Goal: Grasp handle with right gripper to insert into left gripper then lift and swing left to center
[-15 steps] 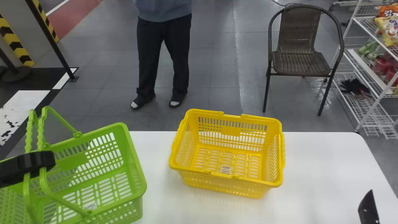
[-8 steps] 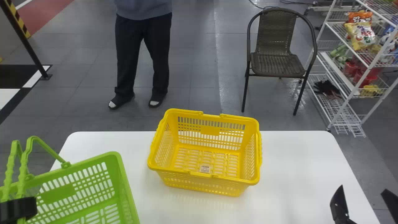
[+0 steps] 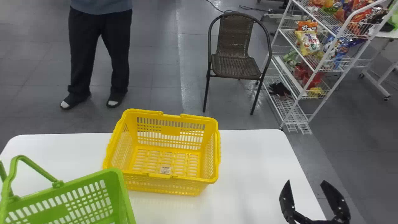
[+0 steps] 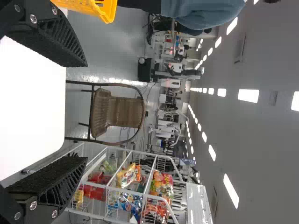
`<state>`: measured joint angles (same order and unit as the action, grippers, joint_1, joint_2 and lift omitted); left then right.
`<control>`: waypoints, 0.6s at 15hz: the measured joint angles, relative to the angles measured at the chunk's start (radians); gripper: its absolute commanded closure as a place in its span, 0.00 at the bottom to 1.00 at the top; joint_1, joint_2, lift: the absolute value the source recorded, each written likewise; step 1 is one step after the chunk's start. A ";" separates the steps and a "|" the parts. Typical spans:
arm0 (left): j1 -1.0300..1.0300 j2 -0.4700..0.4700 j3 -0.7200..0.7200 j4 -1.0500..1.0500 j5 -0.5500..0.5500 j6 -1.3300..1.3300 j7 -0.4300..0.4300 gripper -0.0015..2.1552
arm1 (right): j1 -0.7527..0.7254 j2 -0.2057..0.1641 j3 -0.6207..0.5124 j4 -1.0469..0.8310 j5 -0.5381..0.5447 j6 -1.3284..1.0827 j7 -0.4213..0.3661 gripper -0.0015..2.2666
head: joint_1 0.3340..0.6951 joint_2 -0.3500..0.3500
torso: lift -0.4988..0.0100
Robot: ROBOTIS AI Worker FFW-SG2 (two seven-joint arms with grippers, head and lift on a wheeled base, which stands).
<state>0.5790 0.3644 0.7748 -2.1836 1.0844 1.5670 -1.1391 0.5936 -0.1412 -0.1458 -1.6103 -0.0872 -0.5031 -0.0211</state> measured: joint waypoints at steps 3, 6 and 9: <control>0.026 -0.034 -0.061 -0.051 0.010 0.000 0.003 0.92 | 0.000 0.000 0.001 0.004 0.001 -0.004 0.008 0.05 | 1.00 0.12 | 0.98; 0.049 -0.056 -0.135 -0.067 0.011 0.000 0.003 0.92 | -0.001 0.000 0.003 0.005 0.001 -0.005 0.011 0.05 | 1.00 0.02 | 0.98; 0.044 -0.095 -0.204 -0.099 -0.002 0.000 0.009 0.92 | -0.003 0.001 0.008 0.007 0.001 -0.005 0.010 0.05 | 1.00 0.00 | 0.98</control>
<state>0.6229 0.2697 0.5708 -2.2825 1.0828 1.5670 -1.1303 0.5908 -0.1407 -0.1378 -1.6032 -0.0861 -0.5079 -0.0107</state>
